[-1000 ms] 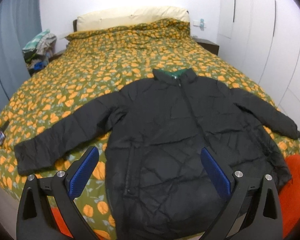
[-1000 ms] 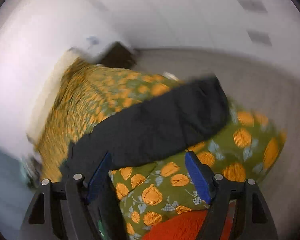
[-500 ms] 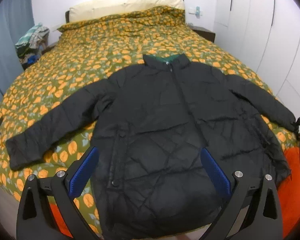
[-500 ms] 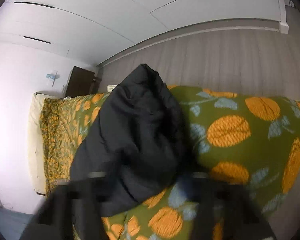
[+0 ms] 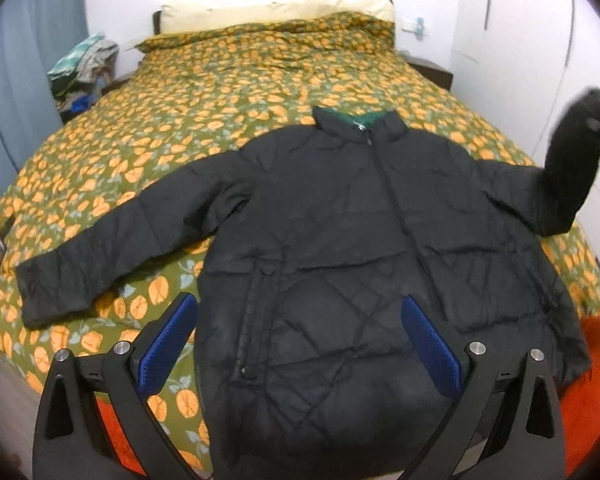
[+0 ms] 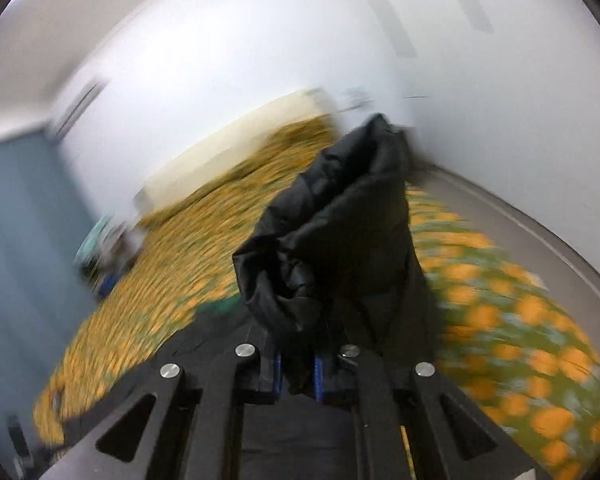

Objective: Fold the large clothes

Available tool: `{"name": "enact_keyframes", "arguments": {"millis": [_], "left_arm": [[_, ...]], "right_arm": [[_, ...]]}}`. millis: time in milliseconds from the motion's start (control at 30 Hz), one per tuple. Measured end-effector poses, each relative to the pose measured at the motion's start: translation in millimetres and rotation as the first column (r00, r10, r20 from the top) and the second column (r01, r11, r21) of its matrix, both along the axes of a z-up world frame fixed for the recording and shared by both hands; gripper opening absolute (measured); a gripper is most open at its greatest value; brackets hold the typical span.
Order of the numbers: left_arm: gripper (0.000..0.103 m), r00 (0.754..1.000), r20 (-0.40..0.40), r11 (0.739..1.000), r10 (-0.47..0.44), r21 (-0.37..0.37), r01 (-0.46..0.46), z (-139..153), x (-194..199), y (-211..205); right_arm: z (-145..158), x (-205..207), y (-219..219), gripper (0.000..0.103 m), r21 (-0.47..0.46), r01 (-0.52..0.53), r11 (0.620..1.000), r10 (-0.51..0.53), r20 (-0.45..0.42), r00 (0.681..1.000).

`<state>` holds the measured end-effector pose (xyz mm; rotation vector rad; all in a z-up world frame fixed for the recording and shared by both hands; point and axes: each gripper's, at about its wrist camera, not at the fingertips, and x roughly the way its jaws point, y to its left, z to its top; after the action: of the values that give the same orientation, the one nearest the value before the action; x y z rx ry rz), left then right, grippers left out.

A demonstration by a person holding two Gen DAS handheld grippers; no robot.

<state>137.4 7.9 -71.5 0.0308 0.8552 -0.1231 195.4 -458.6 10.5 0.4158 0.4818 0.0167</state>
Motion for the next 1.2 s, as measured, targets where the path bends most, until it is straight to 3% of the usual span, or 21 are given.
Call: {"name": "enact_keyframes", "arguments": {"millis": [67,167,300,400,467,533,567,600,733,800,933,1000,1033,1067,1100,1200], "left_arm": [[0.102,1.0,-0.016,1.0,0.019,-0.015,-0.019,-4,4,7],[0.102,0.998,-0.045,0.999,0.031,-0.022,-0.032,-12,8,17],[0.101,0.997,-0.068,0.999,0.047,0.003,-0.047,-24,12,23],[0.101,0.995,-0.087,0.999,0.051,-0.002,-0.052,-32,18,23],[0.101,0.993,-0.109,0.999,0.045,-0.014,-0.047,-39,25,20],[0.101,0.992,-0.125,0.999,0.03,-0.032,-0.034,-44,34,16],[0.101,0.99,-0.138,0.998,0.013,-0.052,-0.02,-47,41,13],[0.101,0.989,-0.146,0.997,0.0,-0.074,-0.011,-49,46,11],[0.101,0.975,-0.204,0.968,-0.085,-0.247,0.033,-54,75,0],[0.101,0.965,-0.223,0.953,-0.138,-0.296,0.067,-59,91,-15],[0.098,0.942,-0.262,0.951,-0.208,-0.278,0.133,-82,138,-64],[0.084,0.939,-0.28,0.964,-0.199,-0.229,0.136,-96,157,-84],[0.061,0.935,-0.294,0.968,-0.198,-0.207,0.14,-102,164,-93],[0.025,0.928,-0.304,0.967,-0.214,-0.201,0.157,-107,170,-102],[0.014,0.926,-0.303,0.966,-0.227,-0.194,0.173,-108,173,-108],[0.008,0.946,-0.221,0.97,-0.235,-0.109,0.215,-80,180,-116]], "right_arm": [[-5,26,51,0.011,-0.059,-0.093,0.994,0.092,-0.024,0.996],[-38,51,128,0.011,-0.105,-0.214,0.971,0.206,-0.084,0.975],[-102,82,209,0.011,-0.177,-0.302,0.937,0.268,-0.191,0.944],[-143,89,242,0.011,-0.174,-0.351,0.92,0.298,-0.268,0.916],[-160,84,256,0.015,-0.174,-0.385,0.906,0.325,-0.295,0.899],[-175,79,260,0.029,-0.138,-0.425,0.895,0.367,-0.314,0.876],[-176,72,261,0.061,-0.089,-0.457,0.885,0.41,-0.317,0.855],[-177,67,261,0.083,-0.041,-0.479,0.877,0.445,-0.309,0.841],[-159,37,250,0.084,-0.004,-0.492,0.87,0.474,-0.265,0.84],[-153,22,243,0.084,0.008,-0.486,0.874,0.471,-0.258,0.843],[-147,-3,221,0.084,0.06,-0.466,0.882,0.465,-0.262,0.846],[-144,-13,210,0.084,0.077,-0.449,0.89,0.453,-0.259,0.853],[-142,-19,203,0.084,0.088,-0.438,0.895,0.445,-0.254,0.859],[-140,-23,197,0.084,0.096,-0.428,0.899,0.438,-0.25,0.863],[-137,-27,190,0.084,0.099,-0.411,0.906,0.423,-0.249,0.871],[-128,-32,164,0.084,0.114,-0.367,0.923,0.383,-0.225,0.896]]}}
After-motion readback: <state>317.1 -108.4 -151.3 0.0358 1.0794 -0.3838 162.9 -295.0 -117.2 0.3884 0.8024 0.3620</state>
